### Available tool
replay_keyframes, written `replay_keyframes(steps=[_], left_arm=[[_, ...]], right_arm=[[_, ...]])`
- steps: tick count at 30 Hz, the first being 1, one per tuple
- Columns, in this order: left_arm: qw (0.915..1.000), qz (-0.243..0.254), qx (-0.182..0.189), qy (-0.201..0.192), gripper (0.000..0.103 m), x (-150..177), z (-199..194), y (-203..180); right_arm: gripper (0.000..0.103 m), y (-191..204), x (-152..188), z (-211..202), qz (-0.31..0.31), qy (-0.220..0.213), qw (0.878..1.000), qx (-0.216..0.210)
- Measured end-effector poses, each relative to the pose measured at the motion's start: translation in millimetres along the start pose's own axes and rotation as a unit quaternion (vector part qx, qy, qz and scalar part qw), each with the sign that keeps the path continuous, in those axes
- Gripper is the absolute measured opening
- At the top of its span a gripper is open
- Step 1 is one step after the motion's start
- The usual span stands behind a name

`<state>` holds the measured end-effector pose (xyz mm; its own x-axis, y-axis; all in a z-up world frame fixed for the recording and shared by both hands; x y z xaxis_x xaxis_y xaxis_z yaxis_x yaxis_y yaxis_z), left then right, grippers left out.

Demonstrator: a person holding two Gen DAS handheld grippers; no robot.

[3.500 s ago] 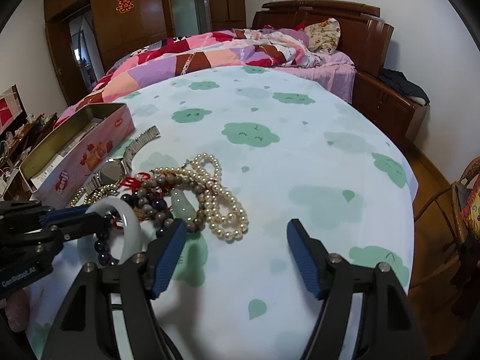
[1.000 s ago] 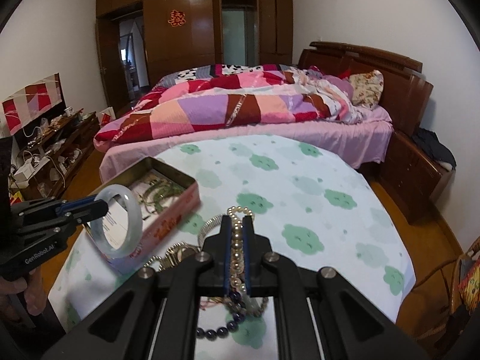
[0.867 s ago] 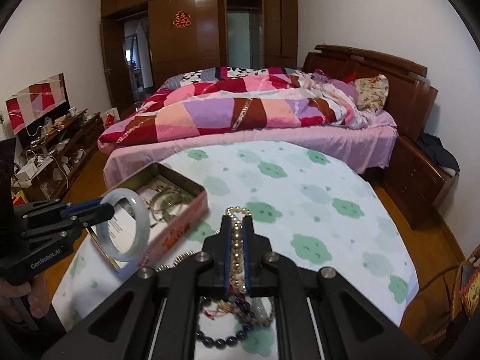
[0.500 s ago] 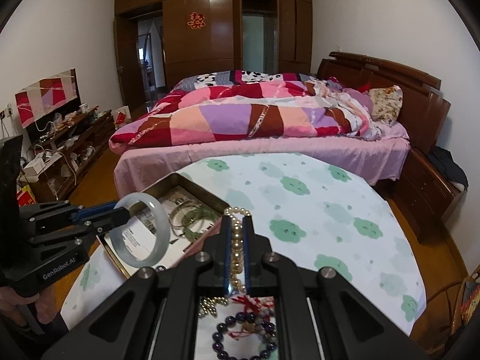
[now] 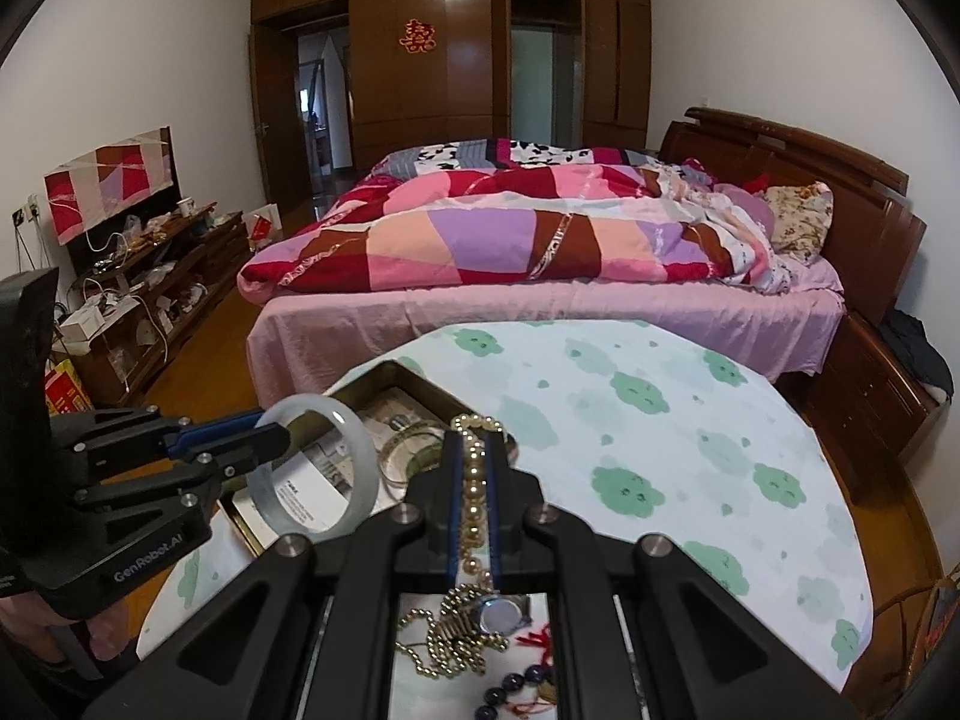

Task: Organize jewelry
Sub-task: 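Lower the pearl necklace into the tin with the right gripper while the left sets the white bangle in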

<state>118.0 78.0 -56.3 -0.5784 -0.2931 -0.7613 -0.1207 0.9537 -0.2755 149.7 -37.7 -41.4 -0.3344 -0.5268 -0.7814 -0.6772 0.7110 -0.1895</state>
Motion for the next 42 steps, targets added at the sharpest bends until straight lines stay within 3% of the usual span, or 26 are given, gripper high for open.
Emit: replay_keyframes(steps=[14,42], left_arm=[[0.9994,-0.003,-0.033,0.011,0.010,-11,25,27],[0.9964,0.013,-0.059,0.060,0.010,3,67,42]], right_arm=[[0.008,22,-14,27,-0.008,0.007,1.000,-0.014],[0.008,35,14,74,0.020,0.055,0.998,-0.028]])
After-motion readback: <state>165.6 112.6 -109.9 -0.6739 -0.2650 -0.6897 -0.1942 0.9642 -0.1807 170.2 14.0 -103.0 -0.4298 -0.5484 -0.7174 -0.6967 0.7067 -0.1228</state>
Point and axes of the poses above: each gripper's, at about its wrist camera, not at the fingertips, and z roughly the way its jaws point, y to its left, x to its underside, the point moved 6 cm from there along z, roughly the way its jaws point, and after that the axes turned 13 degrees about -z, right-handed, at the moved point
